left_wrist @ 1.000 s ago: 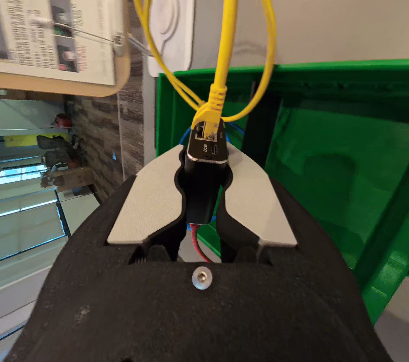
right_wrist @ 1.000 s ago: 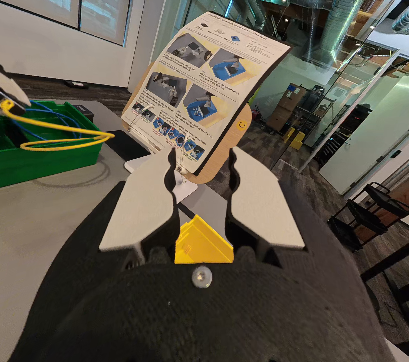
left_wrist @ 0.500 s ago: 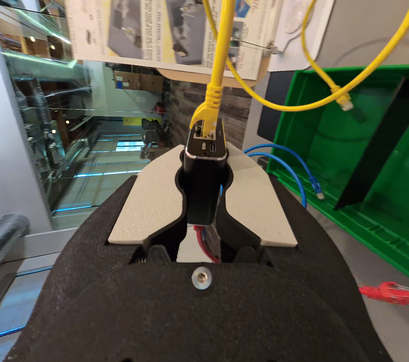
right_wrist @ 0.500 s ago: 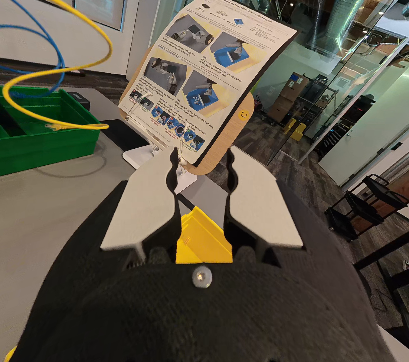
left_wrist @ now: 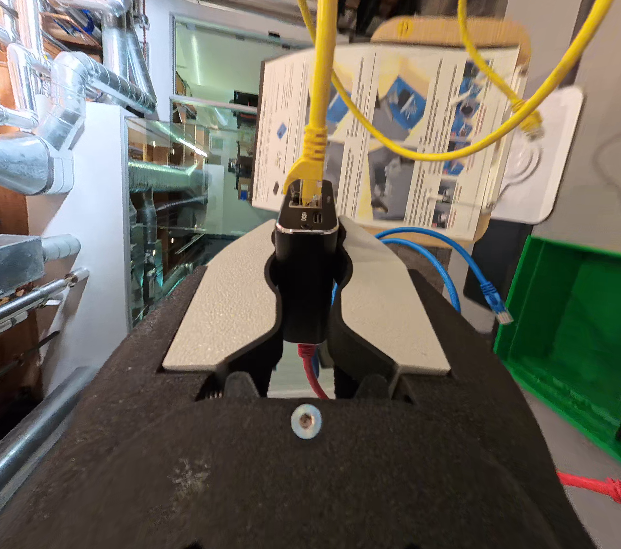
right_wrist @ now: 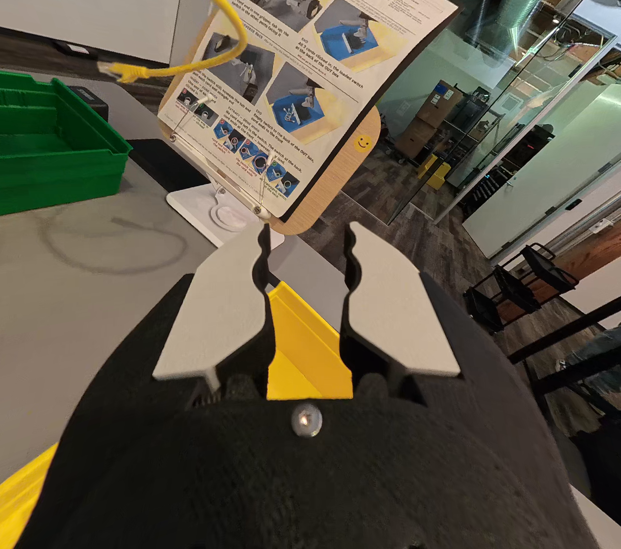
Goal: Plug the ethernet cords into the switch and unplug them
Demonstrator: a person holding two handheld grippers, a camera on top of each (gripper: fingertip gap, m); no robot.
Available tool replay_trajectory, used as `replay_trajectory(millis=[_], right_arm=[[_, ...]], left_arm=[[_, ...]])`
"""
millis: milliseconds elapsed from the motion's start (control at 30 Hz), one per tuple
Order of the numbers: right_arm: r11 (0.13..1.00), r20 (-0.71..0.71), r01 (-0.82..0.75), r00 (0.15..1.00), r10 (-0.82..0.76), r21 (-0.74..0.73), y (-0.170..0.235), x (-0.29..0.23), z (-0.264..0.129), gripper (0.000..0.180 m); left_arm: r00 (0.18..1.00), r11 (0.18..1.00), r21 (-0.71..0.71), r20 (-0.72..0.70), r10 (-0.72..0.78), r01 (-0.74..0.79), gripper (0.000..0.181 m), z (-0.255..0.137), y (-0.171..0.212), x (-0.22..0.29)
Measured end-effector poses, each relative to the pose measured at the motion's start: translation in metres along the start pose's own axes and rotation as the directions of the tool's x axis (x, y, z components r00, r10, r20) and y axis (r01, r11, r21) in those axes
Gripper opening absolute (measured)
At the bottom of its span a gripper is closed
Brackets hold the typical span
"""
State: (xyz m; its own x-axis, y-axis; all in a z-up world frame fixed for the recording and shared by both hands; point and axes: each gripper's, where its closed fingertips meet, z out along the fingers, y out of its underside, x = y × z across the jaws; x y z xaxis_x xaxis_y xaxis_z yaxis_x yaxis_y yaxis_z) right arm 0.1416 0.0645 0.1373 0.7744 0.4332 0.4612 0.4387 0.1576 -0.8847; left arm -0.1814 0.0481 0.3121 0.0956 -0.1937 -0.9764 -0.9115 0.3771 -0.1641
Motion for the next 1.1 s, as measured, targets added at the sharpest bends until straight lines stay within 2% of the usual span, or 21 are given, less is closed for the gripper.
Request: replay_trajectory(millis=[167, 267, 400, 600, 733, 867, 1000, 1067, 1100], right_arm=[[1.0, -0.024, -0.01, 1.0, 0.01, -0.023, 0.008, 0.012, -0.016, 0.043], [0.999, -0.039, -0.051, 0.998, 0.051, -0.008, 0.011, 0.022, -0.029, 0.043], [0.994, -0.044, -0.099, 0.994, 0.101, 0.037, 0.009, 0.031, -0.041, 0.043], [0.986, 0.021, -0.092, 0.996, 0.09, 0.139, -0.014, 0.021, -0.049, 0.039], [0.953, 0.114, 0.035, 0.991, -0.072, 0.3, -0.062, -0.021, -0.054, 0.039], [0.847, 0.187, 0.231, 0.916, -0.356, 0.479, -0.11, -0.099, -0.062, 0.039], [0.771, 0.2, 0.439, 0.795, -0.572, 0.461, -0.115, -0.165, -0.04, 0.04], [0.76, 0.192, 0.491, 0.772, -0.606, 0.425, -0.111, -0.18, -0.022, 0.039], [0.774, 0.21, 0.468, 0.781, -0.588, 0.427, -0.112, -0.186, -0.016, 0.039]], left_arm=[[0.998, 0.985, 0.162, 0.007, -0.061, 0.059, 0.027, 0.022, -0.043, 0.041], [0.987, 0.95, 0.27, -0.013, -0.16, 0.158, 0.026, 0.035, -0.061, 0.075], [0.975, 0.915, 0.343, -0.015, -0.222, 0.213, 0.026, 0.051, -0.074, 0.125], [0.966, 0.887, 0.386, -0.156, -0.208, 0.253, 0.026, 0.073, -0.076, 0.204], [0.959, 0.874, 0.408, -0.211, -0.19, 0.264, 0.026, 0.082, -0.072, 0.238], [0.949, 0.886, 0.384, -0.271, -0.162, 0.261, 0.026, 0.087, -0.067, 0.254], [0.944, 0.907, 0.354, -0.308, -0.117, 0.228, 0.026, 0.091, -0.06, 0.268], [0.942, 0.908, 0.353, -0.314, -0.114, 0.227, 0.026, 0.092, -0.058, 0.271], [0.941, 0.909, 0.35, -0.318, -0.111, 0.226, 0.026, 0.093, -0.056, 0.272]])
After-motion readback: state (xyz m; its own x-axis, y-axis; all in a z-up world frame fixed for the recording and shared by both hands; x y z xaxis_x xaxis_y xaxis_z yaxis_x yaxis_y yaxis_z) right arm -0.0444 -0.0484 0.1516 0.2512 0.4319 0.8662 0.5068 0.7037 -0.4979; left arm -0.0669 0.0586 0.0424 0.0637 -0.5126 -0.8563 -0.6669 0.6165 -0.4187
